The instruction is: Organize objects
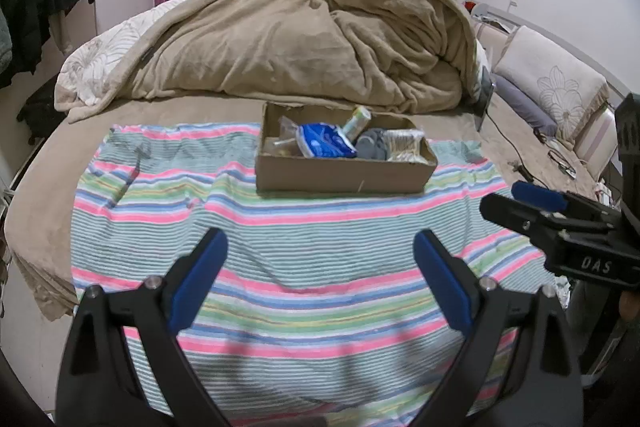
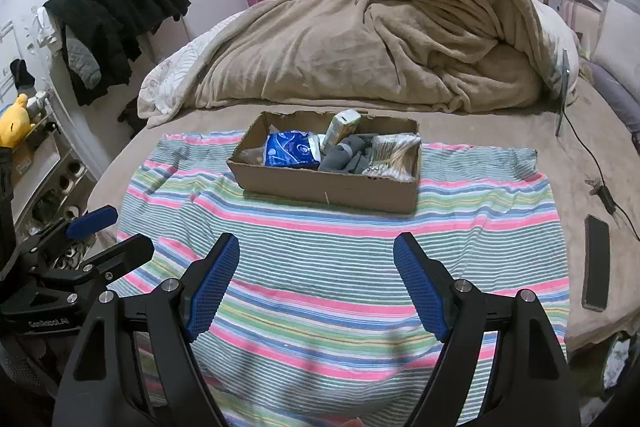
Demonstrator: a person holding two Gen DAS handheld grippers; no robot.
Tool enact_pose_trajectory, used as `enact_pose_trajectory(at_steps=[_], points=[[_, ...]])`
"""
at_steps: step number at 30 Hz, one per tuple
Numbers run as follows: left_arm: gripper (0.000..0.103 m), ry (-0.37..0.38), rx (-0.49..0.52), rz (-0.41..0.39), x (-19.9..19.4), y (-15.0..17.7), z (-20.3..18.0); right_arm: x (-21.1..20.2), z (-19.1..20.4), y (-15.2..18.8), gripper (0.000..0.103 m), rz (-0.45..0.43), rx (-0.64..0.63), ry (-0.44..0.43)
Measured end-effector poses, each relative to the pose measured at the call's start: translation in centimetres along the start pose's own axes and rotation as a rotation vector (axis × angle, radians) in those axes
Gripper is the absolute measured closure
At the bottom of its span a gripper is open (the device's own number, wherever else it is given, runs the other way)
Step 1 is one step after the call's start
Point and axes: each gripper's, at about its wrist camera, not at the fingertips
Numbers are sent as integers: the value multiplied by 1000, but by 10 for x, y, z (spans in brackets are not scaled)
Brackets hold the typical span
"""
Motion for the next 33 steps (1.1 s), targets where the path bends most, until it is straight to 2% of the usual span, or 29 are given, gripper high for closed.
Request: enact_pose_trajectory(at_steps=[33], points=[[8, 11, -12, 10, 19, -4, 12, 20, -2, -6, 21, 30, 6, 4]])
Point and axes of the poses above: each gripper's, at about its wrist camera, not at the fingertips, and x roughly the way its jaws point, z to its left, y to its underside
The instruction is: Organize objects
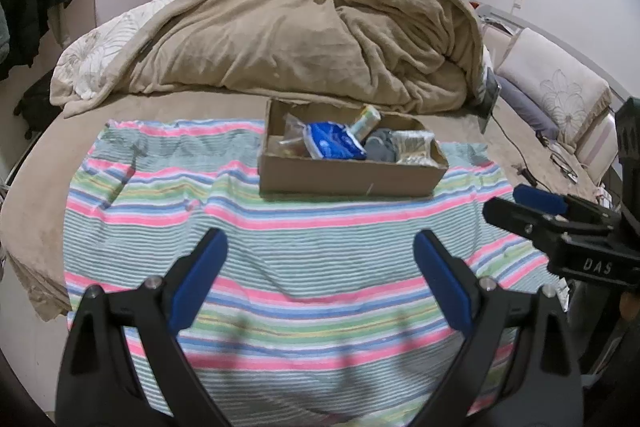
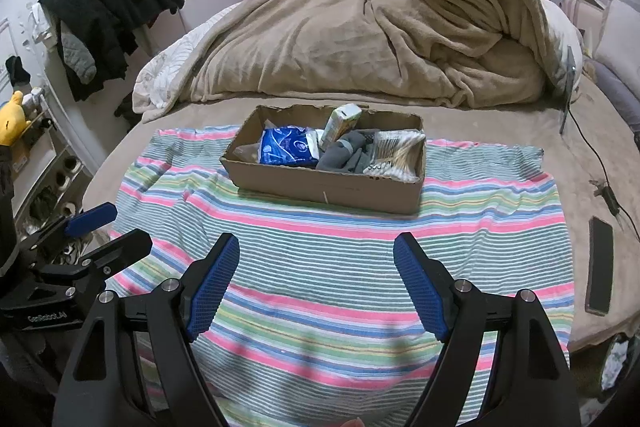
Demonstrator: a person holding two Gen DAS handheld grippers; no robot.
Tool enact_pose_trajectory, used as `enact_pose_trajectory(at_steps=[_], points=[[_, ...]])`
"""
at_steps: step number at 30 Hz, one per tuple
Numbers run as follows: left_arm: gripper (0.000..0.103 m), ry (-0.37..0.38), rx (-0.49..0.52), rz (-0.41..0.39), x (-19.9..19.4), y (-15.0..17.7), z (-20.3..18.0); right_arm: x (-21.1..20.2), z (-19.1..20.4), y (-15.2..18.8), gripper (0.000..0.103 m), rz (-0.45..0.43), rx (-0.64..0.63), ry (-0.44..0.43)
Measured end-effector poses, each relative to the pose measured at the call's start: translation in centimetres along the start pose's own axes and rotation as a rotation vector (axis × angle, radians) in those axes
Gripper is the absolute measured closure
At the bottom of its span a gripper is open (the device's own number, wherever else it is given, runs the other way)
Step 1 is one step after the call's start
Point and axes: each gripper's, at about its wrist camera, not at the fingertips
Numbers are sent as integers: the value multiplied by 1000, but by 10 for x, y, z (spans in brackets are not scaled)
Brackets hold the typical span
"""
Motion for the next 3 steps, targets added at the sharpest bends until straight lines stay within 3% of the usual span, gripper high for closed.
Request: enact_pose_trajectory(at_steps=[3], points=[[8, 4, -1, 10, 7, -2, 3, 6, -4, -2, 21, 8, 4, 2]])
Point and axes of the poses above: each gripper's, at about its wrist camera, not at the fingertips, and x roughly the way its jaws point, z to its left, y to its underside
